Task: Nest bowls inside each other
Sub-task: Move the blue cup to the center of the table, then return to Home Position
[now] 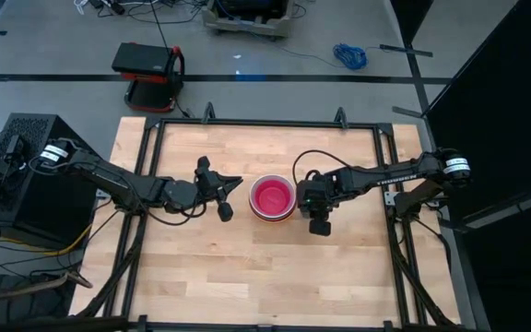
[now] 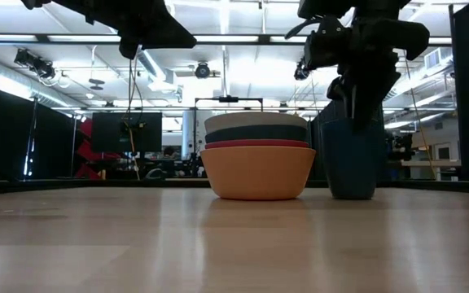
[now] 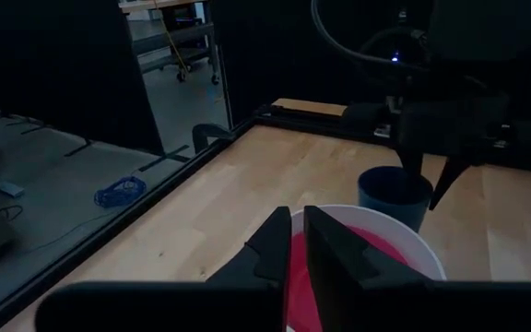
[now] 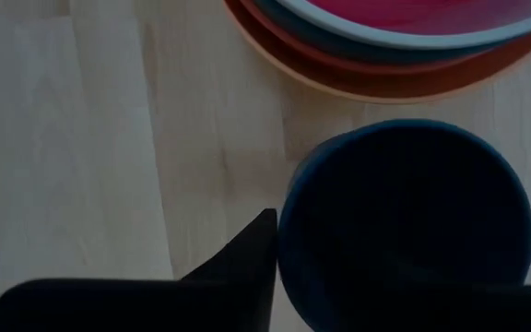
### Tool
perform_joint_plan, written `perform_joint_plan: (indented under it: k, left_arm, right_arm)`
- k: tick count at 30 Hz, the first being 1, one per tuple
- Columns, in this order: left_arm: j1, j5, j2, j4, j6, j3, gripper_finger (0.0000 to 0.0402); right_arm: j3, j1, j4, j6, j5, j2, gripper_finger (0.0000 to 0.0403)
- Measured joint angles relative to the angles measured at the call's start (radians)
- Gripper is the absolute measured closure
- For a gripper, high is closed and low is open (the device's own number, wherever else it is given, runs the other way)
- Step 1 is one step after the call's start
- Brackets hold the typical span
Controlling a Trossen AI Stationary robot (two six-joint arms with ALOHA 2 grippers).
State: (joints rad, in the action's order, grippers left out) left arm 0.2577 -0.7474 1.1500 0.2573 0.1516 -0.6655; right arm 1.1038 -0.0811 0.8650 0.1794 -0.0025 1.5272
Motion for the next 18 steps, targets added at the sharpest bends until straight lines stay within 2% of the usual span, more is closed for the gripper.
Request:
perform_joint_plan:
  k: [7, 18]
  left_arm:
    - [0.0, 0.001, 0.0, 0.0, -0.001, 0.0, 0.0375]
    - [0.0, 0.048, -0.014, 0.035, -0.028, 0.0, 0.0374]
  right_arm:
    - [0.013, 0.0, 0.001, 0.003, 0.008, -0.004, 0.0295]
    - [0.04, 0.004, 0.034, -0.019, 0.234, -0.151, 0.0282]
